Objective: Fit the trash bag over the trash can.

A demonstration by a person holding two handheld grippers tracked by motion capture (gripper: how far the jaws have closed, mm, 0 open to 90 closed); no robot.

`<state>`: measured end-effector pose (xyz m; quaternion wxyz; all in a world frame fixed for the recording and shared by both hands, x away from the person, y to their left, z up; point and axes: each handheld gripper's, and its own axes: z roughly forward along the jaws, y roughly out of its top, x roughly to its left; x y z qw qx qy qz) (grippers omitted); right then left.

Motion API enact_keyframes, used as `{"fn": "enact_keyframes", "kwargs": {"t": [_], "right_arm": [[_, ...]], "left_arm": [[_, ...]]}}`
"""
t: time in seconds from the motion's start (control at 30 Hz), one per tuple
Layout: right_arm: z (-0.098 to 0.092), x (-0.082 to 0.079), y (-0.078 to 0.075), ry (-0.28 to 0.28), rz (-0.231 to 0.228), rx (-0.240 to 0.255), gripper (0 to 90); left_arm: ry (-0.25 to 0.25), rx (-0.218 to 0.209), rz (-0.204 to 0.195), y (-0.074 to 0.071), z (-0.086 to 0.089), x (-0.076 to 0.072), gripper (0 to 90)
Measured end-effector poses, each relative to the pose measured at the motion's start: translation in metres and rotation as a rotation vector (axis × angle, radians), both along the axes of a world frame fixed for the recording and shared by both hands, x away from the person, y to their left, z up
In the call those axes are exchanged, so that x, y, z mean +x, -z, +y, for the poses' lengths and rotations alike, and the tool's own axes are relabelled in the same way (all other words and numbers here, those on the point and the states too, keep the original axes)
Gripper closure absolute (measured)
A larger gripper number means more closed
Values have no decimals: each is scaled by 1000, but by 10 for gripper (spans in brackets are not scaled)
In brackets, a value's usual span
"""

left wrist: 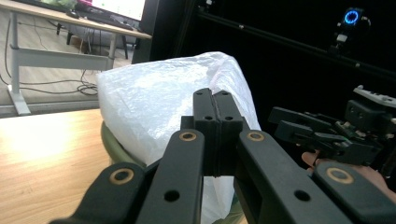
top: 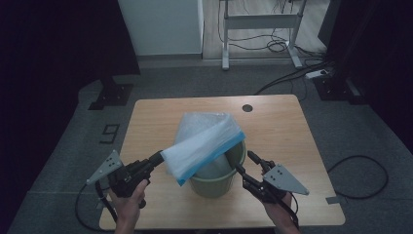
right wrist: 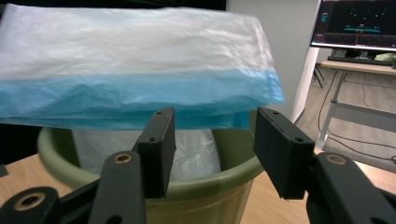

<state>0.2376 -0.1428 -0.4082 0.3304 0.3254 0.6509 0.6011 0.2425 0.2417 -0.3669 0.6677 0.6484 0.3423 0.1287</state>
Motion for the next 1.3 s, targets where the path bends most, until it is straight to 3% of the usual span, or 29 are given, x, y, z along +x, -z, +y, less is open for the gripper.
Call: {"fn": "enact_keyframes", "kwargs": {"t": [0.33, 0.67, 0.9, 1.2, 1.27, 1.3], "right_arm": [[9, 1, 0, -28, 9, -9, 440], [49, -17, -9, -173, 13, -43, 343], [78, -28, -12, -251, 14, -61, 285], [100, -28, -8, -206, 7, -78, 235], [104, -29, -8, -180, 3, -90, 234], [108, -29, -8, -139, -7, -103, 243]], "left_arm": [[-5, -50, 15, 4, 6, 2, 897], [8, -16, 25, -9, -29, 15, 896], [12, -8, 29, -15, -39, 19, 896], [18, 0, 36, -16, -46, 22, 897], [21, 1, 37, -16, -48, 22, 896], [24, 0, 37, -16, -48, 22, 896]]}}
